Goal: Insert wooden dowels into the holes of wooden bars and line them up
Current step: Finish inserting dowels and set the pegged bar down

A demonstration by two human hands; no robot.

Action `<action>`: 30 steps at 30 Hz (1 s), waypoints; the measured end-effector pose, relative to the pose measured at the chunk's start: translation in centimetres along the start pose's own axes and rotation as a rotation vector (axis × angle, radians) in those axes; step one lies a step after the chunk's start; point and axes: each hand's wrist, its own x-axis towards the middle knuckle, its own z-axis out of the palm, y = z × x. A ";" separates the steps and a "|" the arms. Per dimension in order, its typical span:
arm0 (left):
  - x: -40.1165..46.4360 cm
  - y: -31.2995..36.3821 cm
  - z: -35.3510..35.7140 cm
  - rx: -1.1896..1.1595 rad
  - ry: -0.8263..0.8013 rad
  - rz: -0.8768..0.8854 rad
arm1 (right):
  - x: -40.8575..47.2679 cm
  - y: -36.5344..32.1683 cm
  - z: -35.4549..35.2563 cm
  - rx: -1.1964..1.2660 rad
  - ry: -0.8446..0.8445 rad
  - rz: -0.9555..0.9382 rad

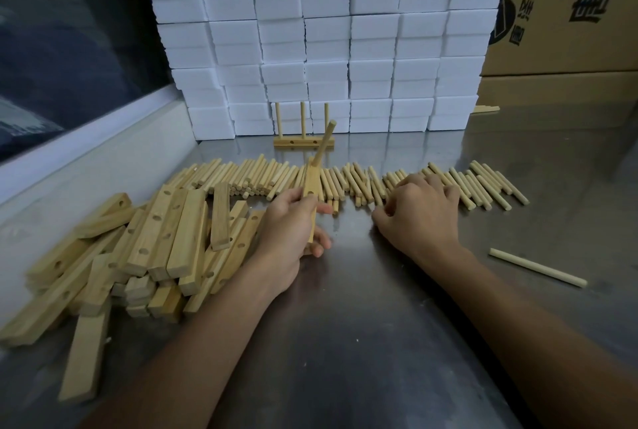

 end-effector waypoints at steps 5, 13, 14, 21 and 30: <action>-0.1 0.1 -0.1 0.016 -0.001 0.006 | -0.2 0.1 -0.7 0.098 0.199 0.041; -0.2 0.4 -0.2 -0.004 -0.013 -0.013 | -0.6 -0.5 -1.2 0.892 0.180 0.175; -0.3 0.4 -0.3 -0.006 -0.012 -0.019 | -0.6 -0.7 -1.2 0.953 0.161 0.185; -0.2 0.4 -0.3 -0.044 -0.029 -0.021 | -0.6 -1.7 -1.5 1.493 -0.030 0.327; -0.4 0.4 -0.2 -0.202 -0.056 -0.072 | -1.0 -2.4 -1.8 1.624 -0.082 0.330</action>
